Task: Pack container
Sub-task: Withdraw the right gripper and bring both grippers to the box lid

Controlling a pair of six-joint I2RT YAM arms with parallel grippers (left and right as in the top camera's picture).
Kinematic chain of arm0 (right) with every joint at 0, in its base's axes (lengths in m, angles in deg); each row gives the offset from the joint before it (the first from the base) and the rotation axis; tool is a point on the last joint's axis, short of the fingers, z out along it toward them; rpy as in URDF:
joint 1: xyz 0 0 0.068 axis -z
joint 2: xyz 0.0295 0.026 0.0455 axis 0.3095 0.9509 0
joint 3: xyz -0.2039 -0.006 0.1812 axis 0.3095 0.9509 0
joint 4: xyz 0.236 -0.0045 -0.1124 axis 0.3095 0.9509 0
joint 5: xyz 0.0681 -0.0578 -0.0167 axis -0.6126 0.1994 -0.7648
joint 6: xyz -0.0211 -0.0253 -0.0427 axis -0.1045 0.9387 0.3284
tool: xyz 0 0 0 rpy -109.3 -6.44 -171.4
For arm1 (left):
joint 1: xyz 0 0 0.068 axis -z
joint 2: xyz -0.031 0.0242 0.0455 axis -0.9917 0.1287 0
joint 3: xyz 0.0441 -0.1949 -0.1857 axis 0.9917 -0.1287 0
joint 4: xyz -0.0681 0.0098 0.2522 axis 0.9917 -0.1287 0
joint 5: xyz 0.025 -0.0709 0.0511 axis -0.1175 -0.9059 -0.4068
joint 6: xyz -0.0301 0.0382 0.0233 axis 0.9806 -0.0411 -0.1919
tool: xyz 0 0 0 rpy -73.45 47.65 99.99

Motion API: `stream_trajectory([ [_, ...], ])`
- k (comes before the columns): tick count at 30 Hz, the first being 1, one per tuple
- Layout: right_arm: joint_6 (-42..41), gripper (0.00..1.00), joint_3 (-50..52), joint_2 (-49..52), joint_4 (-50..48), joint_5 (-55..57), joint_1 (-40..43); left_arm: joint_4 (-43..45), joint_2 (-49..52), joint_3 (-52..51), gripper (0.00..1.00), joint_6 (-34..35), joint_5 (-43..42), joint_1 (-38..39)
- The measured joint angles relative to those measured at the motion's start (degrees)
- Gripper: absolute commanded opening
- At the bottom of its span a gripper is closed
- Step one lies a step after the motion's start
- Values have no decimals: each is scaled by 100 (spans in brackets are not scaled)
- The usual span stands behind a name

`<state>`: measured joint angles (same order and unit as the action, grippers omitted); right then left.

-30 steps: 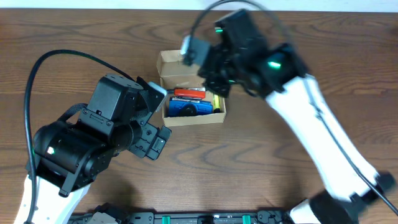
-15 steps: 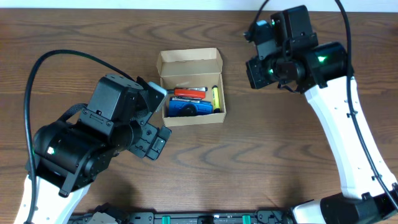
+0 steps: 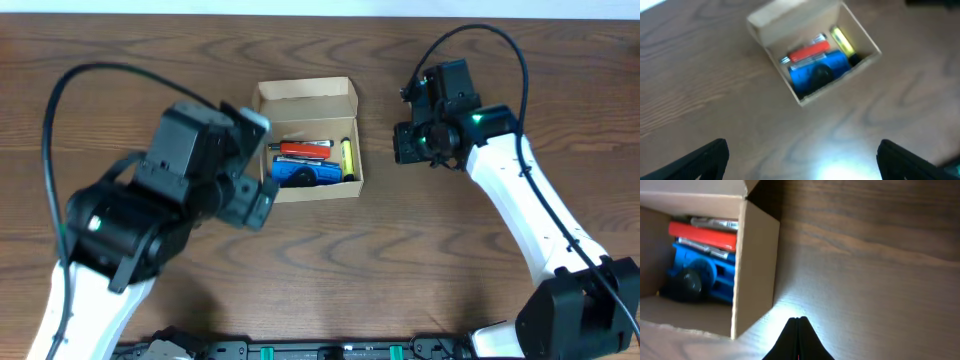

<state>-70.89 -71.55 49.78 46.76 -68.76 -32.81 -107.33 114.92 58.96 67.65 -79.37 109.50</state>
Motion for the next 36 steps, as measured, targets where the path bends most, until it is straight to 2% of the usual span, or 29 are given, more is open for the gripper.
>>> stream_trajectory([
  [5,-103,1,273,0,-590,-181,0,614,629,0,95,127,-389,-861],
  [9,-175,2,323,2,-1010,-313,0,1054,1266,0,95,170,-1128,-1714],
  [11,-203,1,328,4,-1248,-356,0,1281,1657,0,100,214,-1486,-2116],
  [15,-313,2,328,72,-1685,-398,0,1650,2520,0,87,420,-1998,-2658],
  [17,-442,1,328,192,-1943,-413,0,1790,2911,0,74,562,-2194,-2791],
  [19,-599,2,328,372,-2179,-420,0,1919,3272,0,48,671,-2404,-2855],
  [20,-682,2,328,490,-2288,-433,0,1985,3464,0,31,730,-2514,-2870],
  [22,-852,2,328,756,-2546,-503,0,2114,3834,0,6,887,-2680,-2872],
  [31,-1757,2,330,1902,-3587,-872,0,2717,5088,0,6,1714,-3167,-2868],
  [36,-2238,2,337,2317,-4157,-1075,0,3051,5410,0,5,2044,-3506,-2865],
])
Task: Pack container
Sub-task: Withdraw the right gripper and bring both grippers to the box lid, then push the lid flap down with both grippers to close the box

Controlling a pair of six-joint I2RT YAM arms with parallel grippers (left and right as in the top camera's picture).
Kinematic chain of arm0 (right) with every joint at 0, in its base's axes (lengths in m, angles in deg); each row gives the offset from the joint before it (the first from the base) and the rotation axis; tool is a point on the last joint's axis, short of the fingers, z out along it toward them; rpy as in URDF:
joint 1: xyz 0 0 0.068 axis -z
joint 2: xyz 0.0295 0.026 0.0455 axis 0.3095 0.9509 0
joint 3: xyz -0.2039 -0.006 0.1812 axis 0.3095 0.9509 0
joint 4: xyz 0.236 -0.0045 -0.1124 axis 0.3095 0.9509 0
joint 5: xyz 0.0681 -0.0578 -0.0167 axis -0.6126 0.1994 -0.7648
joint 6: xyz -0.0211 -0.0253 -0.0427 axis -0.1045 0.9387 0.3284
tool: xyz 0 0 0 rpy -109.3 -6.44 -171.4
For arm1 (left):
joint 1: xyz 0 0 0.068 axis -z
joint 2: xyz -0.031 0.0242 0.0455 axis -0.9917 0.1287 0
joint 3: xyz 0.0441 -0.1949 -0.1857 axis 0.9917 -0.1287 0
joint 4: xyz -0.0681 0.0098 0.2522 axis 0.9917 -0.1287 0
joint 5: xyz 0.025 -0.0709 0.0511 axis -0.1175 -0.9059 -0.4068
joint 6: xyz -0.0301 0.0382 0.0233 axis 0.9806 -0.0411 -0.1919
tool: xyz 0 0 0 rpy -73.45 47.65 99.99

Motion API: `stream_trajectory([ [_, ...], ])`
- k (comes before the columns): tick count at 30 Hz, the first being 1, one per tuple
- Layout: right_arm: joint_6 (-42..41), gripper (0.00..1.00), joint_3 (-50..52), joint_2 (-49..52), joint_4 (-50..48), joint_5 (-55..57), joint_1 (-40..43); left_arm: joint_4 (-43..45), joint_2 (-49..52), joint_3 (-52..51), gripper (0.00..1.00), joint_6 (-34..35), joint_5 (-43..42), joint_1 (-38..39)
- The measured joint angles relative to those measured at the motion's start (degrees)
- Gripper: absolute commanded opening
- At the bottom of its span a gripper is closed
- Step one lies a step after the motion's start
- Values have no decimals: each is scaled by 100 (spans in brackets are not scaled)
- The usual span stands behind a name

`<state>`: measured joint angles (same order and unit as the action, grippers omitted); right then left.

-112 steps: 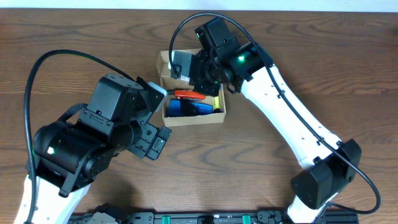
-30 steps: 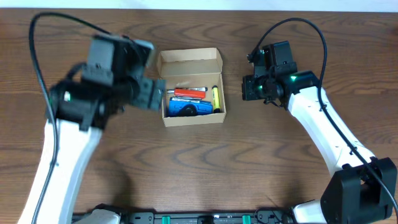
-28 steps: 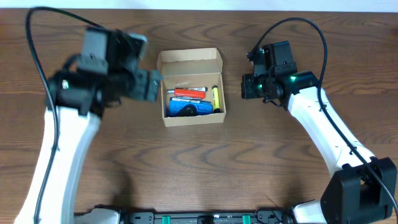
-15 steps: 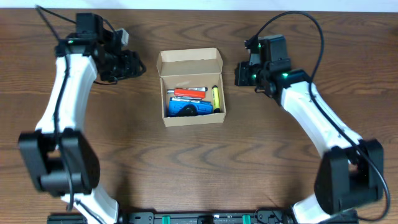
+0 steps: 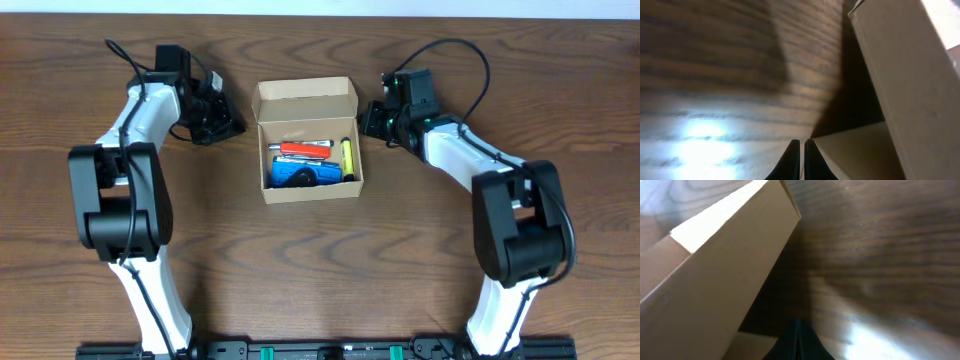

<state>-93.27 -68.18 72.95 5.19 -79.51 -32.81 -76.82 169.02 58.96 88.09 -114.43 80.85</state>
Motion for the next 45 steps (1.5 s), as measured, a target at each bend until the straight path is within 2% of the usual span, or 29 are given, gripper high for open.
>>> stream_trajectory([
  [11,-564,2,4,229,-612,-243,0,820,107,0,6,332,-708,168],
  [26,-859,2,4,232,-968,-479,28,1104,107,0,6,455,-1169,289],
  [32,-831,1,7,232,-1145,-879,168,1340,107,0,6,455,-1499,175],
  [45,-219,1,7,234,-1589,-2131,669,1720,107,0,6,402,-1928,138],
])
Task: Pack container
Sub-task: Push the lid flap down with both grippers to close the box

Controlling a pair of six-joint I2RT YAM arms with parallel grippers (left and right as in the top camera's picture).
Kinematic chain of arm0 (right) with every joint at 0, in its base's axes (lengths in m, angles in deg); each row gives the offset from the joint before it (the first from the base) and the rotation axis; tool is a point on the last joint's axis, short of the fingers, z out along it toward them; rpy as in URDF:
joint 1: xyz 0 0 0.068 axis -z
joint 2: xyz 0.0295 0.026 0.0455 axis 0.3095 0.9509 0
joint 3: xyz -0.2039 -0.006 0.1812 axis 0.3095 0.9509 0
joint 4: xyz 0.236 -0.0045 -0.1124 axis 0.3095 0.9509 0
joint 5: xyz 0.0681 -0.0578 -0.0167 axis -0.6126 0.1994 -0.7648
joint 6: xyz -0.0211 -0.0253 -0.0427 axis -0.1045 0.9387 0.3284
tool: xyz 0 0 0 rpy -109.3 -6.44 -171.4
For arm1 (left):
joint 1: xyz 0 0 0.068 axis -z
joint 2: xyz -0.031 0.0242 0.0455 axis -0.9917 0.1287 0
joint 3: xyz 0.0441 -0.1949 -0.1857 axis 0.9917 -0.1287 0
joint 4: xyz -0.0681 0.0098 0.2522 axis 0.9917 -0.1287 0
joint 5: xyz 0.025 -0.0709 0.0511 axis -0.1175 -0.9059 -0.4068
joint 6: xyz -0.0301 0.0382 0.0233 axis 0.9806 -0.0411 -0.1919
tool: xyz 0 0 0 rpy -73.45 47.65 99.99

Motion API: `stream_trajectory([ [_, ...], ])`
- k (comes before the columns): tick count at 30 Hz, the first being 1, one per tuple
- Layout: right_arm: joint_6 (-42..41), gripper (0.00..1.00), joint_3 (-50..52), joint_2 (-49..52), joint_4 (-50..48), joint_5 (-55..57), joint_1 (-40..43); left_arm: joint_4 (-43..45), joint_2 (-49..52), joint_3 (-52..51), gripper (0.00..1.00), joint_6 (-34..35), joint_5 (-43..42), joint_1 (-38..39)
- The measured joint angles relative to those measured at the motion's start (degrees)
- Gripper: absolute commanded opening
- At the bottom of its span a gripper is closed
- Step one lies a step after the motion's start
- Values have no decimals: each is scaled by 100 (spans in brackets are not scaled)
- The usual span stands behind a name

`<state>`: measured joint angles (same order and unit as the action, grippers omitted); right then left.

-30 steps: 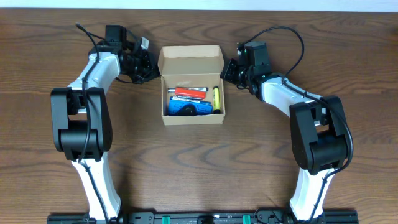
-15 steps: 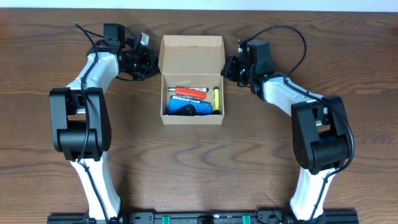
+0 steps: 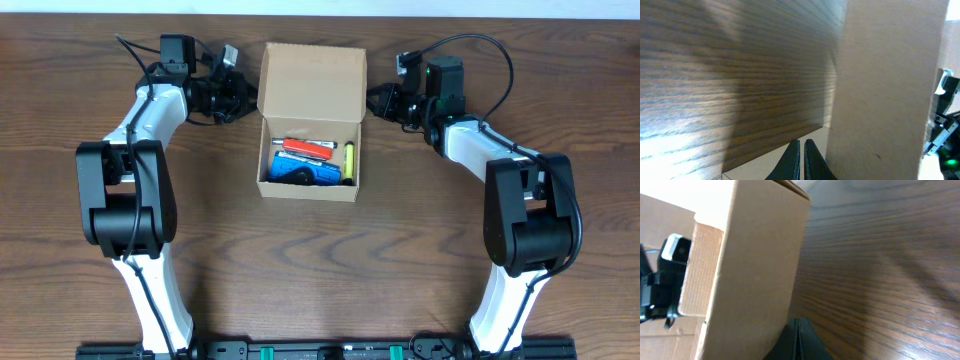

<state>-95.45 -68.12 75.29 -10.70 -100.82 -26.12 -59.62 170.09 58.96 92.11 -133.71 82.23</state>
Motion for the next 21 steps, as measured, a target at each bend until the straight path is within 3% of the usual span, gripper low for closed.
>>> stream_trajectory([
  [21,299,1,9,4,-988,-1300,0,210,-374,0,6,-328,-422,-63],
])
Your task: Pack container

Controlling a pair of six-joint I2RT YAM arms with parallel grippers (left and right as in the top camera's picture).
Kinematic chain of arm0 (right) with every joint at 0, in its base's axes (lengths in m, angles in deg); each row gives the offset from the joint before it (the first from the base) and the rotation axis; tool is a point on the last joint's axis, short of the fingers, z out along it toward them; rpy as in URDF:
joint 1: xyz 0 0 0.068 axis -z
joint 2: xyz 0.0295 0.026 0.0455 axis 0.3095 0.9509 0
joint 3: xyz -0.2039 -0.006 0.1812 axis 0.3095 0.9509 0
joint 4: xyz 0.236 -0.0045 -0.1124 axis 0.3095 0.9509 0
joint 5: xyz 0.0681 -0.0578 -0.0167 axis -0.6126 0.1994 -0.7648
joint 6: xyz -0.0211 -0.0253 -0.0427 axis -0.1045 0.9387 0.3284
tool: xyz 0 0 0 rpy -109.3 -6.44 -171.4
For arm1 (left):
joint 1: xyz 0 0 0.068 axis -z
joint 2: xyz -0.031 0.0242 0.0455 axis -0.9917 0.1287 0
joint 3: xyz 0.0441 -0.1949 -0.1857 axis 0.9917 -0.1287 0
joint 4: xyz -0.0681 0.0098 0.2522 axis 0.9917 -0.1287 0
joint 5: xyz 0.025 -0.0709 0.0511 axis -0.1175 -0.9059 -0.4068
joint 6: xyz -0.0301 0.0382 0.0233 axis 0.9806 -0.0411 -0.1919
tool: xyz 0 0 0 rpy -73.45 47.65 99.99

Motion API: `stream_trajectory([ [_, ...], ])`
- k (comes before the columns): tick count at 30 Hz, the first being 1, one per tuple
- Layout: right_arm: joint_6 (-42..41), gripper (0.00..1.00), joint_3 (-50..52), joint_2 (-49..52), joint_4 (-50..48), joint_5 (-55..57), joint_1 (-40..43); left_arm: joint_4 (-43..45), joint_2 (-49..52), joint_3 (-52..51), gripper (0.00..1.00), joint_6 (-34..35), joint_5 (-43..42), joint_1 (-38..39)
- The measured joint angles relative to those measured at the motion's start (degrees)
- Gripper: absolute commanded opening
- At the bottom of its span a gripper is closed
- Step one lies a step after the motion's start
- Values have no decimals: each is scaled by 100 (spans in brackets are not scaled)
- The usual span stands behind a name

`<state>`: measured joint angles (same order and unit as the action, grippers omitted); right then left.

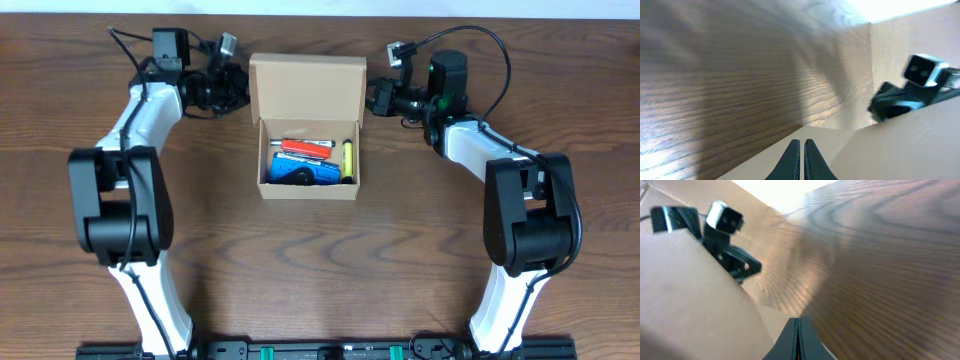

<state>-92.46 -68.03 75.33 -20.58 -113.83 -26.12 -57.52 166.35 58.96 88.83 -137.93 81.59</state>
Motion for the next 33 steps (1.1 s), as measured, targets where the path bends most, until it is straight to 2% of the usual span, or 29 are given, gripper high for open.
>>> stream_trajectory([
  [5,0,2,0,-7,0,-332,0,-337,-684,0,6,-267,2,-7],
  [11,44,2,0,-254,258,-610,0,-1825,-1368,7,6,-964,389,-2],
  [15,278,1,4,-706,1158,-695,-2,-2638,-1593,7,6,-1410,675,0],
  [19,715,2,-2,-1292,2507,-592,-26,-3379,-1930,7,6,-1792,1058,9],
  [25,1580,2,7,-2312,4594,492,-389,-4419,-2706,4,6,-2380,1685,140],
  [29,1912,2,7,-2787,5233,1274,-800,-4489,-2953,2,6,-2586,1954,308],
  [33,2055,2,7,-2872,5560,1945,-1187,-4146,-2964,-400,6,-2625,2114,479],
])
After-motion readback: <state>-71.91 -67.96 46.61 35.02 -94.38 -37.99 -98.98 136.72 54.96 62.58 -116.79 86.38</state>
